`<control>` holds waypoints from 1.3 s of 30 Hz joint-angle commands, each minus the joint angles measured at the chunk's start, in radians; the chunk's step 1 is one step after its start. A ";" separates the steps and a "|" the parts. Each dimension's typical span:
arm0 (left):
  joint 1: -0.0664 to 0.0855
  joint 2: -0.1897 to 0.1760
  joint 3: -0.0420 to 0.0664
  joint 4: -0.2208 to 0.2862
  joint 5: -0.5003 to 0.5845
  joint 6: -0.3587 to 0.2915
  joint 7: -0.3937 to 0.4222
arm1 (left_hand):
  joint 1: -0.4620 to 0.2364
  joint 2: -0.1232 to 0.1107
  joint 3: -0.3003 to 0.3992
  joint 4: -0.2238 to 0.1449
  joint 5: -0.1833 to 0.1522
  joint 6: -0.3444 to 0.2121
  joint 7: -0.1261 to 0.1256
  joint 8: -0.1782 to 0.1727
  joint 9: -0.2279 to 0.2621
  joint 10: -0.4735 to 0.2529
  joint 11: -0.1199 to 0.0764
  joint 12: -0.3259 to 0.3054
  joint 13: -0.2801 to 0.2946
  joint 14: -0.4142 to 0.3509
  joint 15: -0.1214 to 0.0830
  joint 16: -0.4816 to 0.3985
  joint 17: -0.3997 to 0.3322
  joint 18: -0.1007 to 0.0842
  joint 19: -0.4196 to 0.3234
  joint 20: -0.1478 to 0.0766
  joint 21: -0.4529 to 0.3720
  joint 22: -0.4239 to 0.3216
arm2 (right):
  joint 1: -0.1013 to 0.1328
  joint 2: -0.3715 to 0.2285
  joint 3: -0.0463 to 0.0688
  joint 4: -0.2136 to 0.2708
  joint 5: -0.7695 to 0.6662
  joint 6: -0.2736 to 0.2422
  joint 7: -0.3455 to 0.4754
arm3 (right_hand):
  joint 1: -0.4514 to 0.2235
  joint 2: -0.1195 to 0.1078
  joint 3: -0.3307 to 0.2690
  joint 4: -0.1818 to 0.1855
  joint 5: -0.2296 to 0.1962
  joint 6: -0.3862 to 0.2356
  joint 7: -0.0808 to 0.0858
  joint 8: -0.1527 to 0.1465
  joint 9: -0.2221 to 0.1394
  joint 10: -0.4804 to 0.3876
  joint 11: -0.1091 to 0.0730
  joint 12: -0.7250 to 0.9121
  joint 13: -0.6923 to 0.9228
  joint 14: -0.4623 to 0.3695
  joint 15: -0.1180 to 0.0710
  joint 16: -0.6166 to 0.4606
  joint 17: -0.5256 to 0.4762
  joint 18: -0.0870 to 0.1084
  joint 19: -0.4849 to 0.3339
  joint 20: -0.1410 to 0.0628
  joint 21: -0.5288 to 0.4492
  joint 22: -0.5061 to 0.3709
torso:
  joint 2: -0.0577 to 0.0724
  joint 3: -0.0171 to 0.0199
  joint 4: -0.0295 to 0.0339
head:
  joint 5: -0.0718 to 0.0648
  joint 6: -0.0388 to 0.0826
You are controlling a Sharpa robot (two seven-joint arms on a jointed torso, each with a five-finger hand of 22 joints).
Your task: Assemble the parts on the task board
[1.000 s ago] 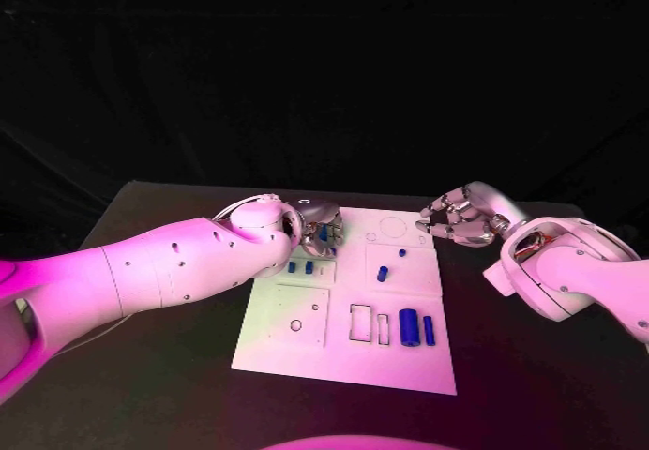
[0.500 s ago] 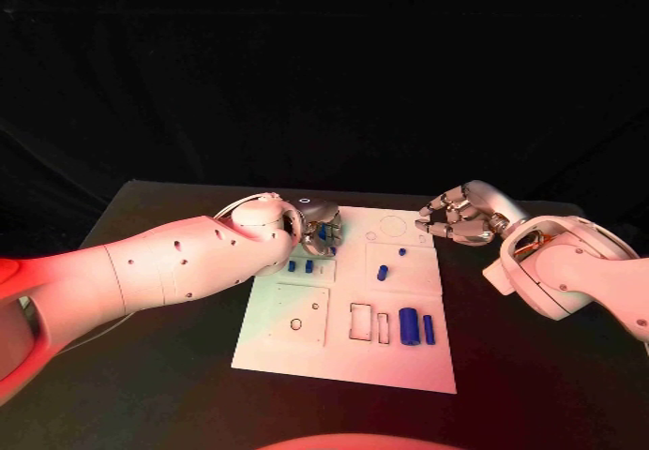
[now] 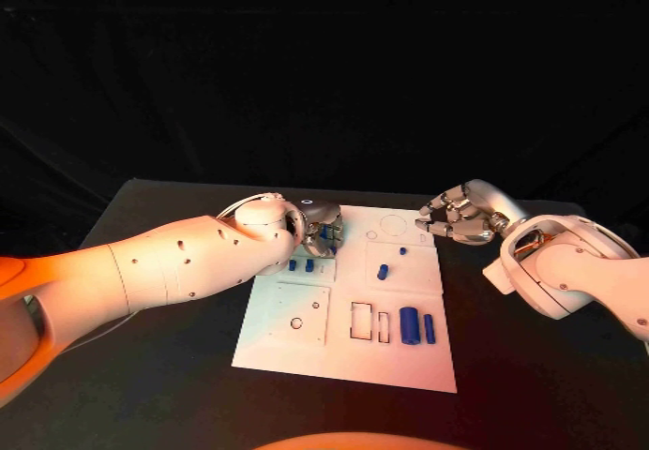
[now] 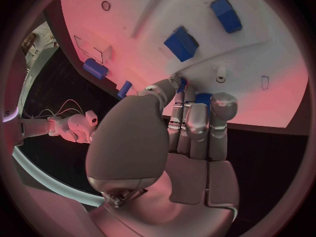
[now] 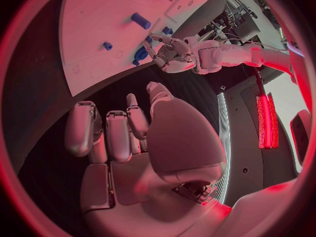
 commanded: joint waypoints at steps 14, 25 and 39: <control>-0.004 0.008 0.000 -0.009 0.007 0.045 0.014 | 0.011 0.038 0.046 -0.029 -0.001 0.056 0.001 -0.023 -0.012 0.059 -0.007 -0.047 -0.025 0.031 -0.006 0.048 0.031 -0.012 0.008 -0.002 0.024 0.024 | -0.001 0.000 0.000 0.002 -0.009 0.009 0.008 | 0.001 0.004 0.003 0.000 0.004 -0.004 0.001 0.006 0.000 0.001 0.001 0.002 0.002 0.037 -0.007 -0.004 0.001 0.007 0.004 -0.004 -0.004 0.059 | 0.000 0.0000 0.0003 | -0.001 -0.004; -0.007 0.008 0.001 -0.008 0.020 0.006 0.026 | 0.017 0.050 0.067 -0.058 -0.001 0.075 0.006 -0.038 -0.018 0.087 -0.006 -0.078 -0.034 0.038 -0.007 0.063 0.039 -0.017 0.022 -0.004 0.049 0.056 | -0.001 0.001 0.000 0.002 -0.009 0.007 0.010 | 0.001 0.004 0.003 0.000 0.004 -0.004 0.001 0.006 0.000 0.001 0.001 0.002 0.002 0.037 -0.007 -0.004 0.001 0.007 0.004 -0.004 -0.004 0.059 | 0.000 -0.0005 -0.0003 | 0.000 0.000; -0.009 -0.042 0.018 0.050 0.055 -0.052 0.040 | 0.010 0.044 0.070 -0.067 -0.001 0.078 0.012 -0.047 -0.022 0.094 -0.003 -0.090 -0.036 0.042 -0.005 0.069 0.044 -0.021 0.032 -0.005 0.064 0.077 | -0.001 -0.001 0.000 0.000 -0.009 0.005 0.010 | 0.001 0.004 0.003 0.000 0.004 -0.004 0.001 0.006 0.000 0.001 0.001 0.002 0.002 0.037 -0.007 -0.004 0.001 0.007 0.004 -0.004 -0.004 0.059 | -0.002 -0.0003 0.0016 | -0.004 0.006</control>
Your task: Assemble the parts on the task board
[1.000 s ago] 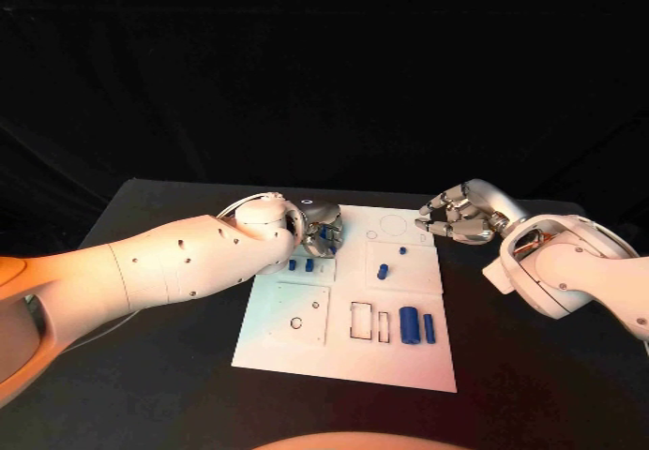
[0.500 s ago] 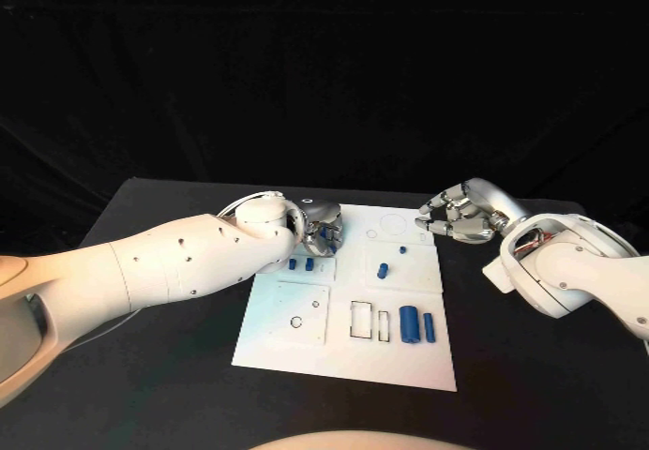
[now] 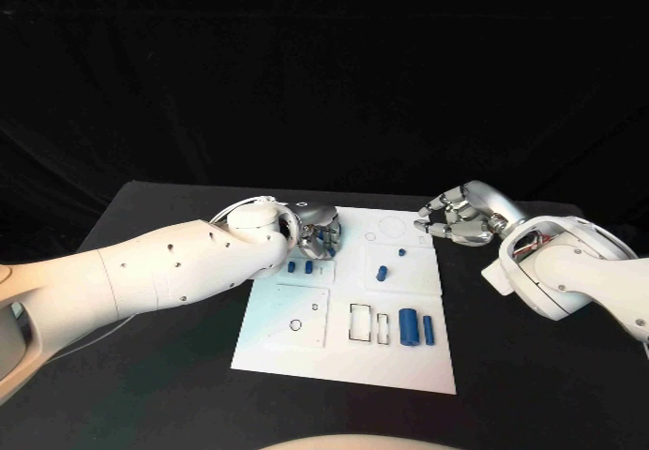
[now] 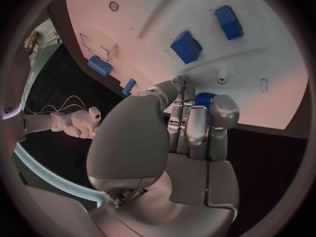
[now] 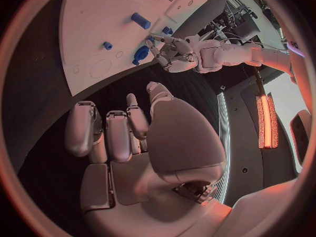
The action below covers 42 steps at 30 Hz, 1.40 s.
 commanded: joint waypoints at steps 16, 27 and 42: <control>0.002 -0.107 0.031 0.089 0.065 -0.013 0.004 | -0.022 -0.004 -0.003 -0.008 -0.001 0.015 0.002 -0.008 -0.003 0.018 -0.002 -0.011 0.000 0.011 -0.001 0.006 -0.003 -0.022 0.011 -0.001 0.014 0.011 | -0.001 -0.002 0.000 0.001 -0.009 0.005 0.008 | 0.000 0.004 0.003 0.000 0.005 -0.002 0.001 0.008 0.000 0.003 0.000 0.003 0.003 0.037 -0.007 -0.005 0.000 0.008 0.004 -0.004 -0.006 0.058 | 0.000 -0.0002 0.0007 | 0.001 0.008; 0.001 -0.136 0.031 0.080 0.070 -0.004 0.001 | -0.024 -0.005 -0.003 -0.008 -0.001 0.015 0.002 -0.009 -0.003 0.018 -0.002 -0.013 0.000 0.011 -0.001 0.006 -0.004 -0.022 0.011 -0.001 0.014 0.010 | -0.001 -0.002 0.000 0.000 -0.009 0.005 0.009 | 0.000 0.004 0.003 0.000 0.005 -0.002 0.001 0.008 0.000 0.003 0.000 0.003 0.003 0.037 -0.007 -0.005 0.000 0.008 0.004 -0.004 -0.006 0.058 | 0.001 -0.0008 -0.0006 | 0.002 0.008; 0.001 -0.135 0.031 0.057 0.071 0.021 -0.010 | -0.027 -0.007 -0.004 -0.007 -0.001 0.017 0.001 -0.010 -0.004 0.020 -0.002 -0.015 0.000 0.009 -0.001 0.003 -0.010 -0.022 0.011 -0.001 0.014 0.011 | -0.001 -0.002 0.000 0.000 -0.009 0.005 0.008 | 0.000 0.004 0.003 0.000 0.005 -0.002 0.001 0.008 0.000 0.003 0.000 0.003 0.003 0.037 -0.007 -0.005 0.000 0.008 0.004 -0.004 -0.006 0.058 | 0.001 0.0005 -0.0003 | 0.002 0.005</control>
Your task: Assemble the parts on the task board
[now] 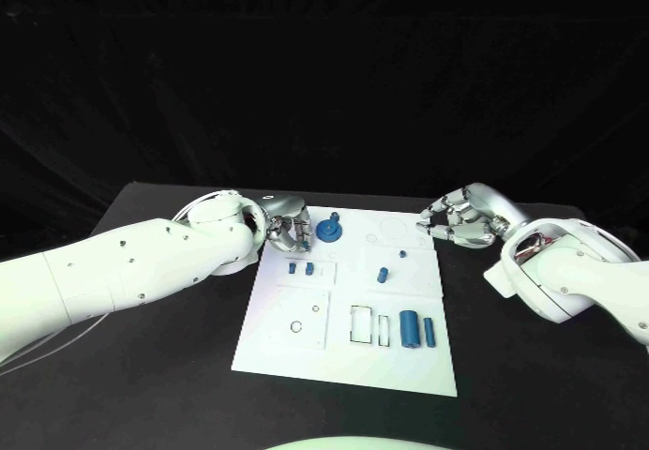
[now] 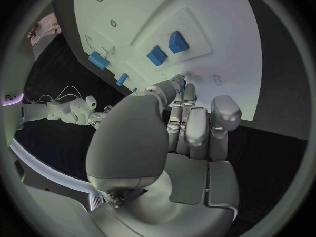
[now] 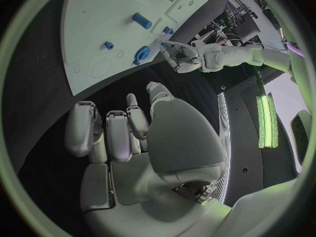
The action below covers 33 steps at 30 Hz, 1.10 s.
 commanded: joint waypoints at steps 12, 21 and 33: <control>0.000 0.022 0.000 -0.024 0.006 0.033 -0.001 | -0.012 0.000 -0.001 -0.004 -0.001 0.006 -0.002 -0.005 0.000 0.006 -0.002 -0.005 -0.001 0.002 -0.001 -0.002 -0.001 -0.007 0.009 0.000 0.003 0.001 | -0.001 0.002 0.000 0.000 -0.008 0.005 0.008 | 0.000 0.004 0.003 0.000 0.005 -0.002 0.001 0.004 0.000 0.003 0.000 0.003 0.001 0.037 -0.007 -0.005 0.000 0.008 0.004 -0.004 -0.006 0.058 | 0.000 -0.0005 -0.0004 | 0.000 -0.003; -0.002 0.033 0.000 -0.027 0.007 0.034 0.002 | -0.014 -0.001 -0.001 -0.004 -0.001 0.007 -0.003 -0.006 -0.001 0.007 -0.003 -0.006 -0.001 0.002 -0.001 -0.003 -0.003 -0.006 0.009 0.000 0.002 0.000 | -0.001 0.003 0.000 0.000 -0.008 0.006 0.008 | 0.000 0.004 0.003 0.000 0.005 -0.002 0.001 0.004 0.000 0.003 0.000 0.003 0.001 0.037 -0.007 -0.005 0.000 0.008 0.004 -0.004 -0.006 0.058 | 0.000 0.0005 -0.0002 | 0.000 -0.004; -0.002 0.031 0.000 -0.028 0.007 0.065 -0.011 | -0.015 0.000 0.000 -0.004 -0.001 0.009 -0.003 -0.006 -0.001 0.009 -0.003 -0.008 -0.001 0.000 -0.001 -0.008 -0.013 -0.006 0.008 0.000 0.002 0.000 | -0.001 0.002 0.000 0.000 -0.008 0.006 0.008 | 0.000 0.004 0.003 0.000 0.005 -0.002 0.001 0.004 0.000 0.003 0.000 0.003 0.001 0.037 -0.007 -0.005 0.000 0.008 0.004 -0.004 -0.006 0.058 | -0.001 0.0001 0.0006 | -0.001 -0.006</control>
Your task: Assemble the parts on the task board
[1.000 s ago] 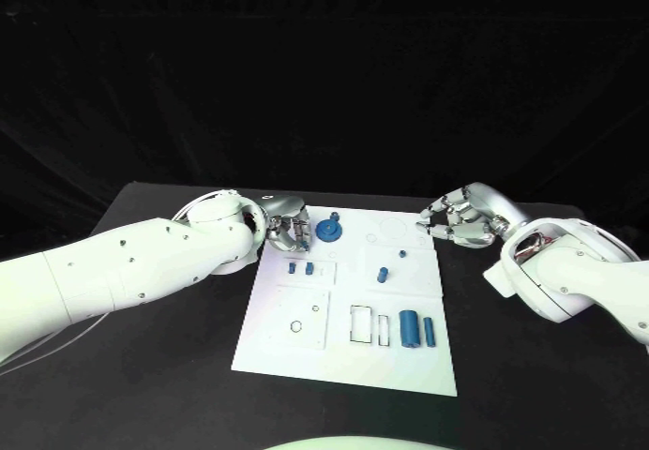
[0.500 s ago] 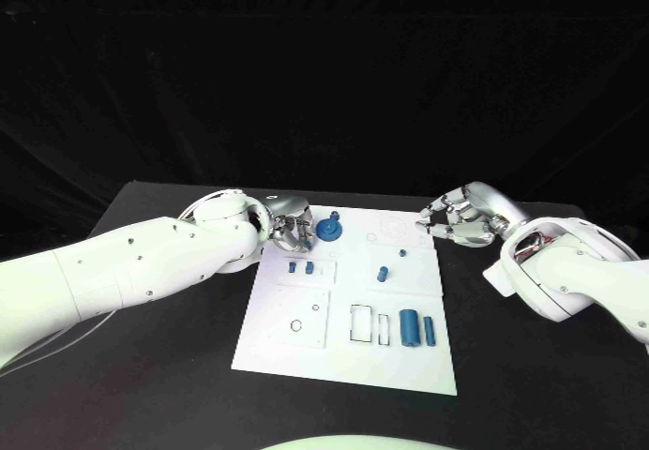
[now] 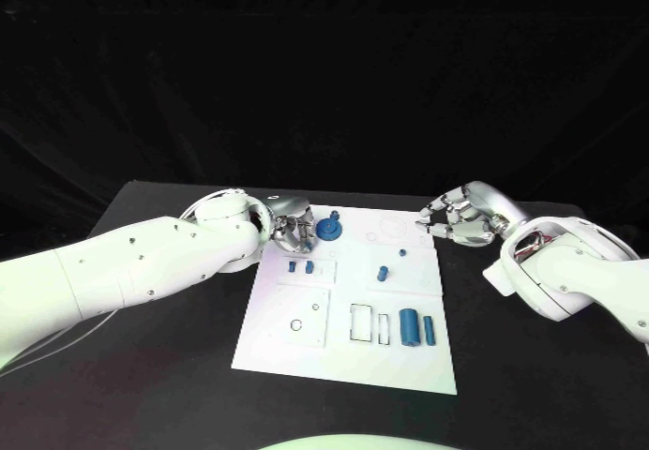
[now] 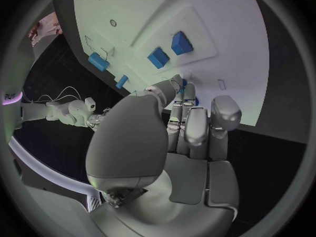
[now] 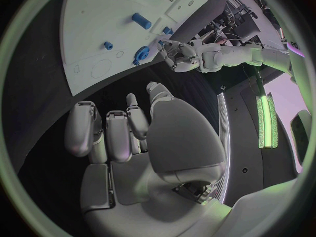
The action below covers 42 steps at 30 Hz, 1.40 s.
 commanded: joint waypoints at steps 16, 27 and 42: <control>-0.001 -0.002 0.000 -0.002 0.004 0.036 -0.010 | -0.008 0.001 0.000 -0.005 -0.001 0.007 -0.001 -0.006 0.002 0.008 0.000 -0.005 -0.001 -0.001 -0.002 -0.006 -0.004 -0.006 0.008 0.000 0.003 0.001 | -0.001 0.001 0.000 -0.001 -0.008 0.005 0.008 | 0.000 0.004 0.003 0.000 0.005 -0.002 0.001 0.004 0.000 0.003 0.000 0.003 0.001 0.037 -0.007 -0.005 0.000 0.008 0.004 -0.004 -0.006 0.058 | 0.000 -0.0005 0.0001 | 0.002 -0.001; -0.001 0.010 -0.001 -0.009 0.006 0.043 -0.005 | -0.010 -0.002 -0.001 -0.006 -0.001 0.008 -0.001 -0.008 0.001 0.009 -0.001 -0.008 -0.001 0.001 -0.002 -0.004 0.000 -0.006 0.007 0.000 0.001 -0.001 | -0.001 0.001 0.000 0.000 -0.008 0.005 0.009 | 0.000 0.004 0.003 0.000 0.005 -0.002 0.001 0.004 0.000 0.003 0.000 0.003 0.001 0.037 -0.007 -0.005 0.000 0.008 0.004 -0.004 -0.006 0.058 | 0.000 0.0001 -0.0008 | 0.002 -0.002; -0.002 0.008 -0.001 -0.021 0.007 0.060 -0.012 | -0.017 -0.006 -0.004 -0.006 -0.001 0.006 -0.002 -0.013 -0.002 0.011 0.000 -0.014 -0.001 -0.003 -0.002 -0.009 -0.011 -0.005 0.002 0.000 -0.003 -0.007 | -0.001 -0.001 0.000 0.000 -0.008 0.005 0.009 | 0.000 0.004 0.003 0.000 0.005 -0.002 0.001 0.004 0.000 0.003 0.000 0.003 0.001 0.037 -0.007 -0.005 0.000 0.008 0.004 -0.004 -0.006 0.058 | 0.000 -0.0004 -0.0004 | 0.000 -0.002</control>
